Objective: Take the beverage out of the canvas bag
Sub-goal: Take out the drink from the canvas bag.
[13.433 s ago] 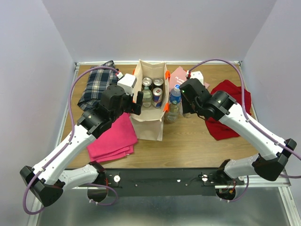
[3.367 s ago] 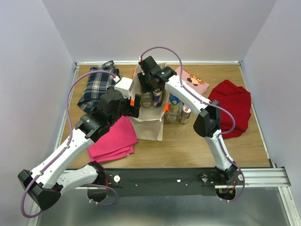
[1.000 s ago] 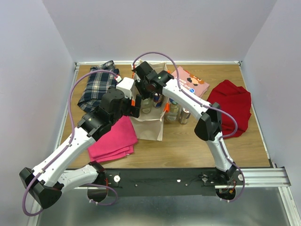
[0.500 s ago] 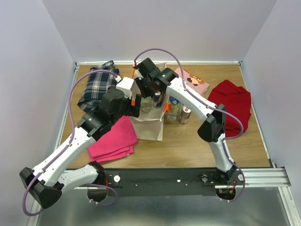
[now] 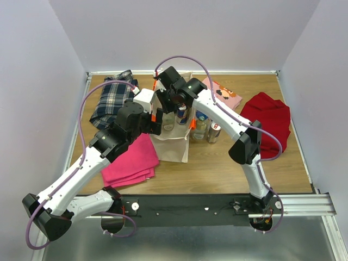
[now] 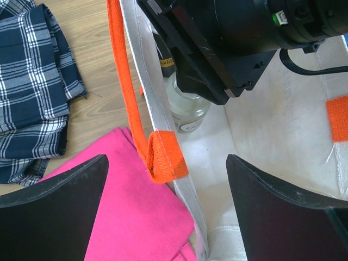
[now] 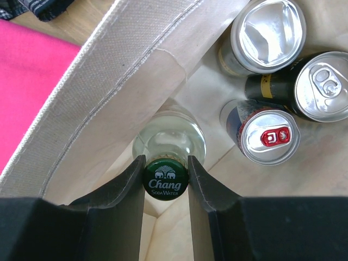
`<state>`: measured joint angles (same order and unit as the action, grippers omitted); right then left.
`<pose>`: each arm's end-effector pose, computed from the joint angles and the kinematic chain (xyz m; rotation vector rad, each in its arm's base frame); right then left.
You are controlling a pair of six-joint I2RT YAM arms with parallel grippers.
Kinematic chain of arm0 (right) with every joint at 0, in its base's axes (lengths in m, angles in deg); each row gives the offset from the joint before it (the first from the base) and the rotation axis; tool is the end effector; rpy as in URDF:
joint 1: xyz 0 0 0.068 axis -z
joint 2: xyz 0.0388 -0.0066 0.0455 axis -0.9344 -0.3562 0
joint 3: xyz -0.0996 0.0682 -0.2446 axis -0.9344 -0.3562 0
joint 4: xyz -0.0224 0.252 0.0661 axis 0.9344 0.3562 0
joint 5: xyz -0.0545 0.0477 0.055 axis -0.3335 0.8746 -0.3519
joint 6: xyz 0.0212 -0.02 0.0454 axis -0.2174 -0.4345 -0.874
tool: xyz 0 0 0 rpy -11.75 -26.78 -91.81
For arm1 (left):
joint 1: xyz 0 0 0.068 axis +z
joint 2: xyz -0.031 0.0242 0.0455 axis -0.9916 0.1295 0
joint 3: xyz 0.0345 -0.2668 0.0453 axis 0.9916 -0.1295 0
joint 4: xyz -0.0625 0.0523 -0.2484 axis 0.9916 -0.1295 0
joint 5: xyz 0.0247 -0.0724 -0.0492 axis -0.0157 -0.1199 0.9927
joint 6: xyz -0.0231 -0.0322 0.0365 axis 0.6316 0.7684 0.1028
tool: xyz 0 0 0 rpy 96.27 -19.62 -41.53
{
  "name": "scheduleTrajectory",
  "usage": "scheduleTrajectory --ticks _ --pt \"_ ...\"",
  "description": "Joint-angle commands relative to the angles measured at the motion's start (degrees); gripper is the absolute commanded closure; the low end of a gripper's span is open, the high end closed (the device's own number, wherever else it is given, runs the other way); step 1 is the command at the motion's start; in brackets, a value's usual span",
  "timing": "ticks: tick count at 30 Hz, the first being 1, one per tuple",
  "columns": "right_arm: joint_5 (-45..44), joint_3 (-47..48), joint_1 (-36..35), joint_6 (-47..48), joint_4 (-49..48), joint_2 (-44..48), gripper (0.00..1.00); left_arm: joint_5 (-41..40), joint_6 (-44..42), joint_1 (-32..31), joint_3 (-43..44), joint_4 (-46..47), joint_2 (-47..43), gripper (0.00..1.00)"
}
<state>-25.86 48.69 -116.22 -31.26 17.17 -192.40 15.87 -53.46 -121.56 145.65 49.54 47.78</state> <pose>0.3255 0.3456 0.3377 -0.7578 2.3539 0.3314 0.1743 -0.1287 0.3671 0.2768 1.9938 -0.3027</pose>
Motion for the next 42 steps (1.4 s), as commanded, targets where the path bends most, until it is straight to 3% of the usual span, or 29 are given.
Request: scheduleTrajectory --ticks 1,18,42 --pt "2.7 1.9 -0.7 -0.8 -2.8 5.7 0.99 -2.1 1.1 0.3 2.1 -1.1 -0.6 0.01" --pt "2.0 -4.3 -0.6 1.0 -4.4 11.3 0.99 -2.1 6.3 0.3 6.2 -3.7 1.2 0.01" --pt "2.3 -9.6 -0.7 1.4 -6.3 17.9 0.99 -4.2 5.8 0.3 10.8 -4.1 4.1 0.01"
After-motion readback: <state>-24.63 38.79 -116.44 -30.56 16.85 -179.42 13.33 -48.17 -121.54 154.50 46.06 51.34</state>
